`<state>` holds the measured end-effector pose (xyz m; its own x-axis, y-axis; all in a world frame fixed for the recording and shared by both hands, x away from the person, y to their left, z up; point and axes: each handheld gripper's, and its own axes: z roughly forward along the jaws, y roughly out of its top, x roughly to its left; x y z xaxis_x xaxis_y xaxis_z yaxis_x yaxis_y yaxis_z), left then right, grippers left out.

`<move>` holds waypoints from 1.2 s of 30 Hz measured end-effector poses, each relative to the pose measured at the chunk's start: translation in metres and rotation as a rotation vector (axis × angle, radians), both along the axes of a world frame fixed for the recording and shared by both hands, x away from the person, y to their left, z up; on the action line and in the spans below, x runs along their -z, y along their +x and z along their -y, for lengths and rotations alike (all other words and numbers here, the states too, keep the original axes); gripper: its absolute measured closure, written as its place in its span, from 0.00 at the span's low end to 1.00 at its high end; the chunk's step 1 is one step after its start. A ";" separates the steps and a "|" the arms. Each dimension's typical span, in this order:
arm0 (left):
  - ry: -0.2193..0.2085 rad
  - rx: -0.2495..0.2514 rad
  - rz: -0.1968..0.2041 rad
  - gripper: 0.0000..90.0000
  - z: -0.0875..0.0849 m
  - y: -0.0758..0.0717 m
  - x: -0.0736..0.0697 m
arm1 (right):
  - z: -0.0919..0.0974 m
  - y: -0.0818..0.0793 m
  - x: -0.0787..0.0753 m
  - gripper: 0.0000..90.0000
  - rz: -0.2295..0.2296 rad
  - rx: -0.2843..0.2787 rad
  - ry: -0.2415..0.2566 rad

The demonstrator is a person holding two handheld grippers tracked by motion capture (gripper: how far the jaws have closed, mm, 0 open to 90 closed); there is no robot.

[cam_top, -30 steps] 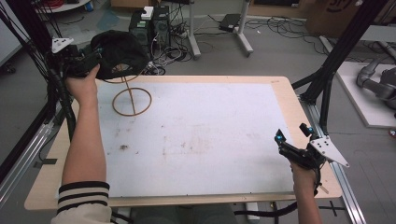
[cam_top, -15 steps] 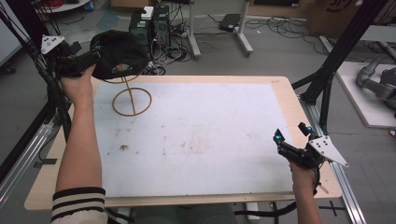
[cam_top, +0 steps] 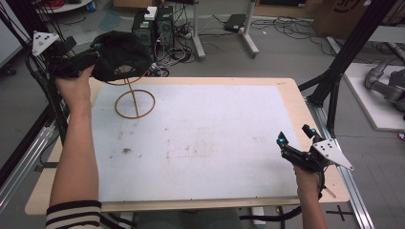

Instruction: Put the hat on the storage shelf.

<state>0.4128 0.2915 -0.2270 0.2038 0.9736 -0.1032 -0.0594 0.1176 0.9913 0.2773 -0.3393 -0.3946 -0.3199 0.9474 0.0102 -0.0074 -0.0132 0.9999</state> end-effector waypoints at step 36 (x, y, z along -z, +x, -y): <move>0.070 0.034 0.055 0.13 0.023 -0.094 0.029 | -0.012 0.003 -0.006 0.12 0.021 -0.035 0.019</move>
<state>0.3186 0.2686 -0.2558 0.2406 0.9704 -0.0229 -0.1110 0.0509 0.9925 0.2802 -0.3277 -0.3889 -0.3535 0.9352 0.0214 -0.0272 -0.0332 0.9991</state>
